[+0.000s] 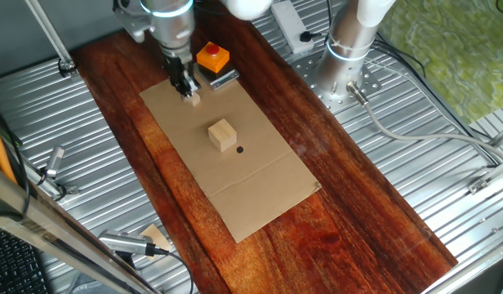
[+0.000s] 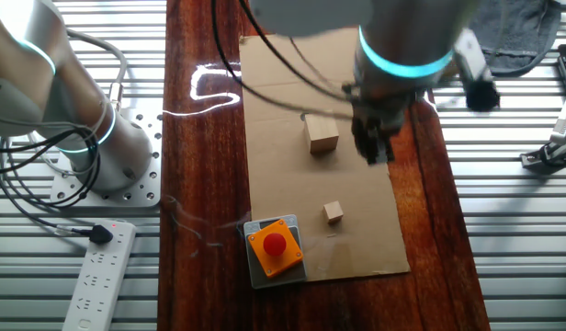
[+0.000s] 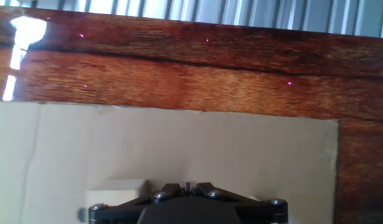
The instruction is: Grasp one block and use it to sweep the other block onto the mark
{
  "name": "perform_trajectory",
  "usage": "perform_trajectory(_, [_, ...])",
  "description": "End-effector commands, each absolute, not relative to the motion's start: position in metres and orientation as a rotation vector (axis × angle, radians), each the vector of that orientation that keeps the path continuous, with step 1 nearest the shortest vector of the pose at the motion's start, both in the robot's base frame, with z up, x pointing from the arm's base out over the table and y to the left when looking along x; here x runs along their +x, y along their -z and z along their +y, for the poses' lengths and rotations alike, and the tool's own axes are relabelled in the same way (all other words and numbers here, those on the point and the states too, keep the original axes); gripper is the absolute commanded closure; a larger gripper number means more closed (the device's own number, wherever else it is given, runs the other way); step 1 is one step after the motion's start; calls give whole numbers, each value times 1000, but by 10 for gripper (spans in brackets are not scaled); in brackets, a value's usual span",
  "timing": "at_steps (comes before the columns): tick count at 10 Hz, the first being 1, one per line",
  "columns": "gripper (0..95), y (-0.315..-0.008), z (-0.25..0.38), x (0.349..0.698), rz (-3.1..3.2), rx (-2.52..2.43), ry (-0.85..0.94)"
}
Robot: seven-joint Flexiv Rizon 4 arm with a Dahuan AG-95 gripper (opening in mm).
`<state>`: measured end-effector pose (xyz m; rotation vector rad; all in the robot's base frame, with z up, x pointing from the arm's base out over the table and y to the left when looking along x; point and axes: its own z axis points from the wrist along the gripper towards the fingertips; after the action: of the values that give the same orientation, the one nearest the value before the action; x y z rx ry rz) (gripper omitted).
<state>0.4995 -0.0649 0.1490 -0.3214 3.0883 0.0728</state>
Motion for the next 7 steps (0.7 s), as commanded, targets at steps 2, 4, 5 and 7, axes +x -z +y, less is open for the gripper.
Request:
perform_trajectory(2, [950,-142,-98,494,3083,-384,-105])
perform_trajectory(4, [950,-143,-126,487,3076,-449,-133])
perform_trajectory(5, [950,-142,-139,482,3084,-469,-115])
perform_trajectory(7, [950,-137,-141,481,3113,-478,-41])
